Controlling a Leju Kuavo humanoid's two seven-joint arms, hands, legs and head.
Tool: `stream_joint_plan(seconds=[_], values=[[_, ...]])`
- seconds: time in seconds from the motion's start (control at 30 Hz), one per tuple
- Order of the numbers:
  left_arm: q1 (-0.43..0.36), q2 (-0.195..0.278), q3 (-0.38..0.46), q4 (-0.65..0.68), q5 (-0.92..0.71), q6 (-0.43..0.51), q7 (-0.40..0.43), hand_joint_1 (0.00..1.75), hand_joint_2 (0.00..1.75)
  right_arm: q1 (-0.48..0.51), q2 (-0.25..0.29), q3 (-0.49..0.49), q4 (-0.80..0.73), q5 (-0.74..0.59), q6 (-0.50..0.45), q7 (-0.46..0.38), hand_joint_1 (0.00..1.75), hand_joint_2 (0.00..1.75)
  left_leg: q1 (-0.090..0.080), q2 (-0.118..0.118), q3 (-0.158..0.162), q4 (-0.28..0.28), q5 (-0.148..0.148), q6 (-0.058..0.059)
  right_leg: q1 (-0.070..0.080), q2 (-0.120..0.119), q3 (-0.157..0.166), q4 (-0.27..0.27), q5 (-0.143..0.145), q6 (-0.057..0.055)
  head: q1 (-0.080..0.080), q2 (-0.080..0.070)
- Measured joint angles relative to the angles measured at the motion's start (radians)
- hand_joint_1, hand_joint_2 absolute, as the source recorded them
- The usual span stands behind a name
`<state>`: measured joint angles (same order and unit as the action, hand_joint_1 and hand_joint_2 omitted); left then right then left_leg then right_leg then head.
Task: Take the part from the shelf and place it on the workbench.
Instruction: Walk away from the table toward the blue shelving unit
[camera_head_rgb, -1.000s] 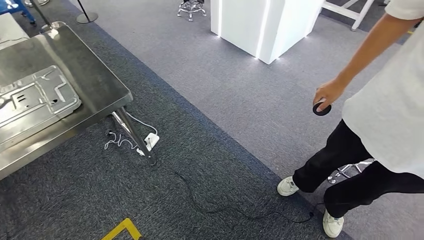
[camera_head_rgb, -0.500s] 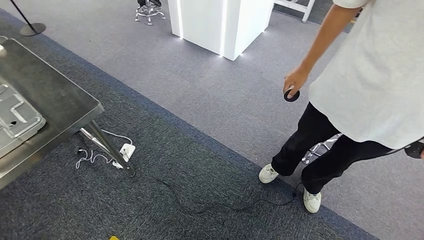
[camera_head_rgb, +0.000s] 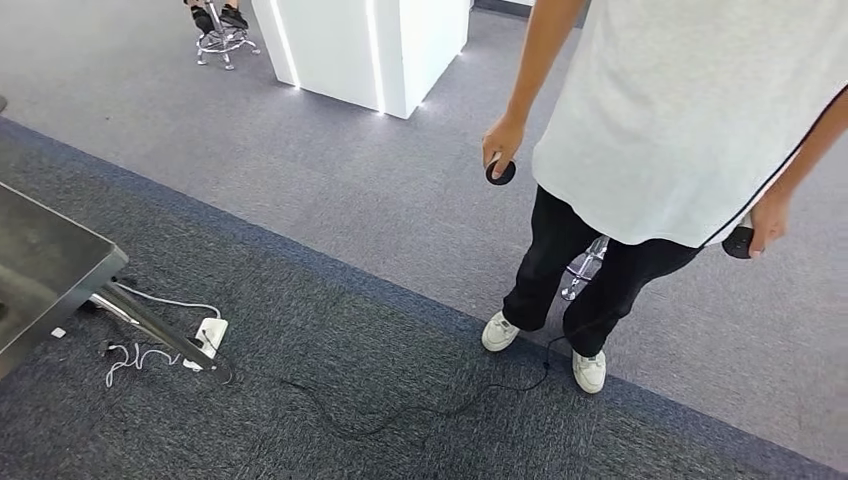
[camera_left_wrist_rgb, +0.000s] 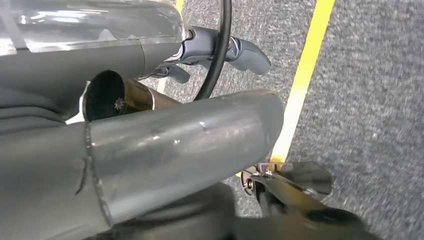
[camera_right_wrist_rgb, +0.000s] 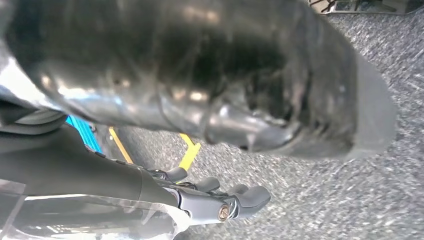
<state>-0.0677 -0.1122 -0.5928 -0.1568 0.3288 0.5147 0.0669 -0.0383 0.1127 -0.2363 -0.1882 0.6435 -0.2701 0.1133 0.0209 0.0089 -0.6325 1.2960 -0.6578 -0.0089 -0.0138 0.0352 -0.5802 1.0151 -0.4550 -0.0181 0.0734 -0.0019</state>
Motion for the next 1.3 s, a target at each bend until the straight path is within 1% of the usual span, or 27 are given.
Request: stream_joint_plan(seconds=[0.03,0.07,0.1,0.17,0.2,0.23,0.3,0.37,0.43,0.47,0.5,0.53,0.57,0.6,0.67,0.73,0.8,0.87,0.93,0.97,1.0,1.03,1.07,1.13,1.17,1.2,1.3], values=[[0.001,0.000,0.000,0.000,0.000,0.000,0.000,0.00,0.00,0.000,0.000,0.000,0.000,0.000,0.000,0.000,0.00,0.00,-0.001,-0.003,-0.001,-0.007,0.020,0.004,0.003,0.014,0.001,0.002,-0.001,-0.001,0.000,0.000],[0.002,0.000,0.000,0.000,0.000,0.000,0.000,0.00,0.00,0.000,0.000,0.000,0.000,0.000,0.000,0.000,0.00,0.00,-0.002,-0.009,0.016,-0.054,0.059,0.010,0.005,0.029,0.002,0.004,-0.001,-0.001,0.000,0.000],[0.002,0.000,0.000,0.000,0.000,0.000,0.000,0.00,0.00,0.000,0.000,0.000,0.000,0.000,0.000,0.000,0.00,0.00,-0.004,-0.025,0.043,-0.124,0.103,0.017,0.006,0.042,0.003,0.006,-0.002,-0.001,0.000,0.000],[0.002,0.001,0.000,0.001,0.000,0.000,0.000,0.00,0.00,-0.002,0.002,0.000,0.000,0.000,0.000,0.000,0.00,0.00,-0.006,-0.065,0.088,-0.240,0.155,0.028,0.008,0.066,0.000,0.011,-0.004,0.004,0.001,0.000],[0.002,0.001,0.000,0.001,0.000,0.000,0.000,0.00,0.00,-0.002,0.003,0.000,0.000,0.000,0.000,0.000,0.00,0.00,-0.008,-0.077,0.096,-0.265,0.161,0.031,0.007,0.076,-0.004,0.012,-0.003,0.009,0.001,0.000],[0.000,0.002,-0.001,0.001,0.000,0.001,0.000,0.00,0.00,-0.001,0.004,-0.001,0.000,0.000,0.000,0.000,0.00,0.00,-0.010,-0.076,0.099,-0.272,0.159,0.032,0.005,0.086,-0.007,0.012,-0.001,0.015,0.001,0.000],[-0.004,0.001,-0.001,0.001,-0.003,0.001,0.000,0.00,0.00,0.003,0.004,-0.001,0.001,0.001,0.000,0.000,0.00,0.00,-0.011,-0.056,0.105,-0.284,0.167,0.040,0.001,0.095,-0.011,0.010,0.001,0.029,0.001,0.000],[-0.004,0.001,-0.002,0.001,-0.008,0.000,0.000,0.00,0.00,0.004,0.004,-0.001,0.001,0.001,0.000,0.000,0.00,0.00,-0.008,-0.032,0.112,-0.301,0.177,0.052,0.004,0.055,-0.031,0.052,-0.027,0.036,0.002,0.000],[-0.001,0.000,-0.003,0.001,-0.011,0.000,0.000,0.00,0.00,0.002,0.004,-0.001,0.001,0.002,-0.001,0.001,0.00,0.00,-0.010,-0.004,0.114,-0.306,0.179,0.059,0.003,-0.002,-0.090,0.171,-0.090,0.041,0.003,0.000],[0.001,0.001,-0.005,0.001,-0.012,0.000,0.000,0.00,0.00,0.001,0.005,-0.001,0.001,0.003,-0.001,0.001,0.00,0.00,-0.011,0.011,0.114,-0.306,0.178,0.059,0.001,-0.016,-0.122,0.236,-0.117,0.045,0.002,0.000],[0.003,0.001,-0.006,0.001,-0.012,-0.001,0.000,0.00,0.00,0.001,0.005,-0.001,0.001,0.003,-0.001,0.002,0.00,0.00,-0.012,0.026,0.114,-0.306,0.176,0.059,-0.001,-0.023,-0.142,0.276,-0.127,0.048,0.002,0.000],[0.003,0.001,-0.007,0.001,-0.012,-0.002,0.001,0.00,0.00,0.001,0.005,-0.001,0.001,0.003,-0.001,0.002,0.00,0.00,-0.012,0.039,0.114,-0.306,0.175,0.059,-0.004,-0.028,-0.143,0.279,-0.117,0.050,0.002,0.000],[0.003,0.001,-0.008,0.001,-0.012,-0.002,0.001,0.00,0.00,0.002,0.004,-0.001,0.001,0.003,-0.001,0.003,0.00,0.00,-0.012,0.052,0.116,-0.305,0.173,0.056,-0.006,-0.035,-0.121,0.241,-0.091,0.052,0.002,0.000],[0.002,0.000,-0.009,0.001,-0.013,-0.004,0.001,0.00,0.00,0.002,0.004,-0.001,0.001,0.003,-0.001,0.003,0.00,0.00,-0.012,0.063,0.119,-0.304,0.169,0.053,-0.008,-0.050,-0.081,0.172,-0.057,0.053,0.002,0.000],[0.001,0.000,-0.010,0.001,-0.013,-0.005,0.000,0.00,0.00,0.000,0.004,-0.001,0.001,0.003,-0.001,0.003,0.00,0.00,-0.015,0.082,0.124,-0.299,0.160,0.041,-0.005,-0.085,-0.013,0.046,-0.014,0.047,0.002,0.000],[-0.001,0.001,-0.011,0.001,-0.014,-0.006,0.000,0.00,0.00,-0.001,0.004,-0.001,0.001,0.004,-0.001,0.003,0.00,0.00,-0.019,0.097,0.129,-0.297,0.153,0.028,0.001,-0.093,0.003,0.010,-0.010,0.036,0.000,0.000],[-0.006,0.001,-0.013,0.001,-0.013,-0.006,0.000,0.00,0.00,0.001,0.004,-0.002,0.001,0.005,-0.001,0.003,0.00,0.00,-0.016,0.105,0.138,-0.296,0.148,0.017,0.002,-0.072,0.002,0.007,-0.007,0.024,-0.001,0.000],[-0.008,0.001,-0.015,0.001,-0.013,-0.006,0.000,0.00,0.00,0.001,0.004,-0.002,0.001,0.006,-0.001,0.003,0.00,0.00,-0.011,0.069,0.125,-0.257,0.115,0.007,-0.002,-0.054,0.003,0.001,-0.003,0.009,-0.002,0.000],[-0.005,0.001,-0.016,0.001,-0.013,-0.006,-0.001,0.00,0.00,-0.001,0.004,-0.003,0.001,0.007,-0.001,0.003,0.00,0.00,-0.009,0.019,0.073,-0.142,0.050,0.004,-0.001,-0.035,0.002,-0.001,0.000,-0.001,-0.002,0.000],[-0.002,0.001,-0.016,0.001,-0.012,-0.006,-0.001,0.00,0.00,-0.002,0.004,-0.003,0.001,0.008,-0.002,0.003,0.00,0.00,-0.009,0.007,0.038,-0.072,0.021,0.005,0.001,-0.024,0.001,0.000,0.000,-0.004,-0.002,0.000],[0.001,0.001,-0.017,0.001,-0.012,-0.006,-0.001,0.00,0.00,-0.002,0.004,-0.003,0.001,0.011,-0.004,0.003,0.00,0.00,-0.009,0.002,0.011,-0.020,0.007,0.007,0.004,-0.013,0.001,0.001,0.000,-0.005,-0.002,0.000],[0.003,0.001,-0.017,0.001,-0.012,-0.006,-0.001,0.00,0.00,-0.002,0.004,-0.003,0.001,0.015,-0.006,0.004,0.00,0.00,-0.010,-0.001,-0.002,-0.002,0.015,0.009,0.006,-0.003,0.001,0.003,-0.001,-0.006,-0.002,0.000],[0.003,0.001,-0.017,0.001,-0.012,-0.006,-0.001,0.00,0.00,-0.001,0.004,-0.003,0.001,0.020,-0.009,0.006,0.00,0.00,-0.010,-0.002,0.003,-0.024,0.042,0.013,0.008,0.005,0.001,0.005,-0.002,-0.007,-0.002,0.000],[0.002,0.001,-0.017,0.001,-0.012,-0.006,-0.001,0.00,0.00,0.000,0.005,-0.003,0.001,0.032,-0.016,0.011,0.00,0.00,-0.011,-0.010,0.055,-0.156,0.120,0.023,0.010,0.018,0.003,0.009,-0.003,-0.007,-0.002,0.000],[0.001,0.001,-0.017,0.001,-0.012,-0.006,-0.001,0.00,0.00,-0.001,0.006,-0.003,0.001,0.036,-0.019,0.012,0.00,0.00,-0.013,-0.015,0.079,-0.217,0.148,0.028,0.011,0.023,0.003,0.011,-0.002,-0.004,-0.002,0.000],[-0.001,0.001,-0.017,0.001,-0.012,-0.006,-0.001,0.00,0.00,-0.001,0.006,-0.003,0.001,0.039,-0.021,0.012,0.00,0.00,-0.016,-0.020,0.095,-0.257,0.164,0.031,0.012,0.026,0.001,0.012,-0.001,0.000,-0.002,0.000],[-0.004,0.002,-0.018,0.001,-0.012,-0.006,-0.001,0.00,0.00,0.001,0.007,-0.003,0.001,0.041,-0.023,0.017,0.00,0.00,-0.020,-0.020,0.099,-0.280,0.179,0.042,0.010,0.027,-0.003,0.012,0.004,0.017,-0.002,0.000]])
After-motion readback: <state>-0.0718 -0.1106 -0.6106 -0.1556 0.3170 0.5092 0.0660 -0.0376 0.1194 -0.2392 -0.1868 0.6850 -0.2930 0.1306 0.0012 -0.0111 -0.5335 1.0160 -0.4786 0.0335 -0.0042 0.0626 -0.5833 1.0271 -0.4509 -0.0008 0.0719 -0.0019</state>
